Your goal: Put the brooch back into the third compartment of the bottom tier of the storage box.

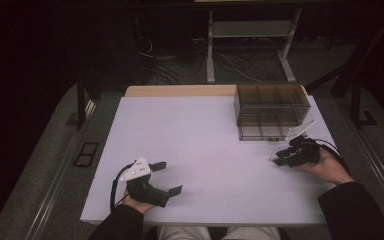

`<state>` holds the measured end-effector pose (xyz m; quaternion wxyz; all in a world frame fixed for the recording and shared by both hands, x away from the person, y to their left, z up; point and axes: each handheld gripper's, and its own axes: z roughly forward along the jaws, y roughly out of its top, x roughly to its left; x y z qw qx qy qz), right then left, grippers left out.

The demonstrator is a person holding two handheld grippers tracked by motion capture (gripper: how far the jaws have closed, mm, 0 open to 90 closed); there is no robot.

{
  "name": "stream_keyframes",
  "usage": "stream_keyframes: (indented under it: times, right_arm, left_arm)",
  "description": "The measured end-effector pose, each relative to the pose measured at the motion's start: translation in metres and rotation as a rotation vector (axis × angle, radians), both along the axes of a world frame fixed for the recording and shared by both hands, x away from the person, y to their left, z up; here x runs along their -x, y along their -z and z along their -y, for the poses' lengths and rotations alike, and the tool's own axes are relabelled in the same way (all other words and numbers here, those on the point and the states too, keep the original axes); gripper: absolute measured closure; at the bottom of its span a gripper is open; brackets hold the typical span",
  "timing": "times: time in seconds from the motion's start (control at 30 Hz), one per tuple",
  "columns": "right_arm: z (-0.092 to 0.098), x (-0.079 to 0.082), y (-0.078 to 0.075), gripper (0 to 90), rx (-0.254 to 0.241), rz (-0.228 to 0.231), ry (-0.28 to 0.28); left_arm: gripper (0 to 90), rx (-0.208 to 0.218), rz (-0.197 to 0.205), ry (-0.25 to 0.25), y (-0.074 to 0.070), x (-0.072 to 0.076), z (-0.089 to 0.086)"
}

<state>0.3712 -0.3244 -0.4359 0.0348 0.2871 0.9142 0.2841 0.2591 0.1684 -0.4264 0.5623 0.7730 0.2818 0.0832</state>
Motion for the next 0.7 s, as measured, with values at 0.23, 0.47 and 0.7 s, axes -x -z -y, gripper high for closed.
stream_keyframes:
  times: [0.23, 0.47, 0.7]
  right_arm:
    - [-0.0013, 0.0015, 0.0003, 68.7, 0.009, 0.018, -0.012]
    - [-0.0035, 0.0032, -0.0001, 75.4, 0.016, 0.020, -0.028]
    - [-0.0042, 0.0033, -0.0002, 77.8, 0.015, 0.011, -0.036]
  left_arm:
    - [0.0, -0.003, 0.003, 0.001, -0.0002, 0.0000, -0.0004]
    - [0.0, -0.003, 0.004, 0.000, -0.0003, 0.0000, -0.0007]
    - [0.0, -0.003, 0.006, -0.002, -0.0003, 0.0000, -0.0010]
